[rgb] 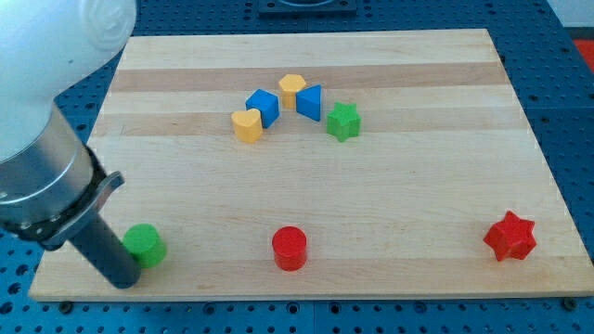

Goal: Push the green circle towards the center of the board

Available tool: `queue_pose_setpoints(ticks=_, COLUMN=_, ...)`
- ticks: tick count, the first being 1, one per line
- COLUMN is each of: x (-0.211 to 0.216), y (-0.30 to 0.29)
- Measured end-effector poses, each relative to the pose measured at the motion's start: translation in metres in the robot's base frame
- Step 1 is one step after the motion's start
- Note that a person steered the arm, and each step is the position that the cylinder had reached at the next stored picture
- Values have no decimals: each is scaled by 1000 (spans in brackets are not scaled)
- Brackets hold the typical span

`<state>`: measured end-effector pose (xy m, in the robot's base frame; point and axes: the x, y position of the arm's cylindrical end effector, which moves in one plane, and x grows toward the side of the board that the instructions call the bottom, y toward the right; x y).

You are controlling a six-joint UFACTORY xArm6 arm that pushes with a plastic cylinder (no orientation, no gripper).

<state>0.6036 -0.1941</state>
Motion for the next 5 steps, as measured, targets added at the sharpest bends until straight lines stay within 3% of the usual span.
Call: queue_pose_setpoints(ticks=5, x=-127, y=56)
